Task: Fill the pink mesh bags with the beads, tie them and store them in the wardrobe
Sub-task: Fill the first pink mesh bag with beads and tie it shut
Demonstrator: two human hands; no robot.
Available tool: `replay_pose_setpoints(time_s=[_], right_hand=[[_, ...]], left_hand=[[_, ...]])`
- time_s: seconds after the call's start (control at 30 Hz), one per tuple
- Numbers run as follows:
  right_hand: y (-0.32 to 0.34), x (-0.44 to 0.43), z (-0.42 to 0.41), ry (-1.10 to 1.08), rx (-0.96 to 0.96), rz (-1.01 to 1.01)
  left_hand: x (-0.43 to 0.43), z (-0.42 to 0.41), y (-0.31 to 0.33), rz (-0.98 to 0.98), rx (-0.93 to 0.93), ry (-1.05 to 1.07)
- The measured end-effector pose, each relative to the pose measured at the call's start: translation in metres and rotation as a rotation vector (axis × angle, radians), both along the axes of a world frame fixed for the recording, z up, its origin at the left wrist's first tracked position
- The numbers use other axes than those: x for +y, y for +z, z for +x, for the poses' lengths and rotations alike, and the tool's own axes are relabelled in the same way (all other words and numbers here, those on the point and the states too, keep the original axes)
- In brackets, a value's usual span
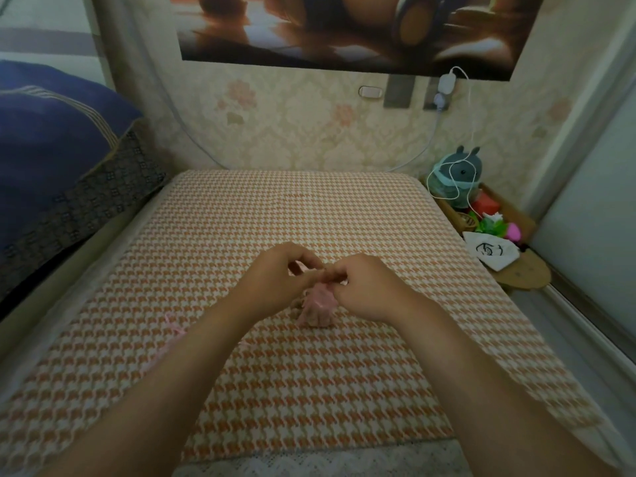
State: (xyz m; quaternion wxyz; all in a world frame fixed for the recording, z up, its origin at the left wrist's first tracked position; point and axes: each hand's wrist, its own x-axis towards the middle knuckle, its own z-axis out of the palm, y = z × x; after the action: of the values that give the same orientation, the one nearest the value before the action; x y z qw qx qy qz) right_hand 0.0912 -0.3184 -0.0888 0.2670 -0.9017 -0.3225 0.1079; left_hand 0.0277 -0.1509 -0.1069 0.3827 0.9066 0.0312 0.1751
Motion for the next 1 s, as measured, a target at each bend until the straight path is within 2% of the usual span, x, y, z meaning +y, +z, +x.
replay_pose_setpoints(time_s=[0.07, 0.2, 0.33, 0.5, 0.67, 0.83, 1.0], right_hand=[[0.0, 0.0, 0.0, -0.003, -0.012, 0.003], [-0.002, 0.001, -0.001, -0.005, -0.024, 0.023], [-0.004, 0.003, -0.002, -0.01, -0.024, 0.04], [-0.005, 0.004, -0.001, 0.001, -0.027, 0.06], [-0.006, 0.004, -0.001, 0.013, -0.025, 0.065], [-0.004, 0.003, -0.002, 0.022, -0.041, 0.037], [0.0, 0.0, -0.003, 0.008, -0.039, 0.005]], left_hand=[[0.011, 0.005, -0.005, -0.008, -0.031, 0.08], [0.037, 0.017, -0.03, 0.085, 0.055, 0.191], [0.048, 0.023, -0.051, 0.236, 0.132, 0.145], [0.05, 0.027, -0.064, 0.303, 0.128, 0.094], [0.047, 0.027, -0.064, 0.238, 0.117, 0.117], [0.026, 0.021, -0.026, -0.016, -0.033, 0.133], [-0.003, 0.006, 0.011, -0.169, -0.071, -0.006]])
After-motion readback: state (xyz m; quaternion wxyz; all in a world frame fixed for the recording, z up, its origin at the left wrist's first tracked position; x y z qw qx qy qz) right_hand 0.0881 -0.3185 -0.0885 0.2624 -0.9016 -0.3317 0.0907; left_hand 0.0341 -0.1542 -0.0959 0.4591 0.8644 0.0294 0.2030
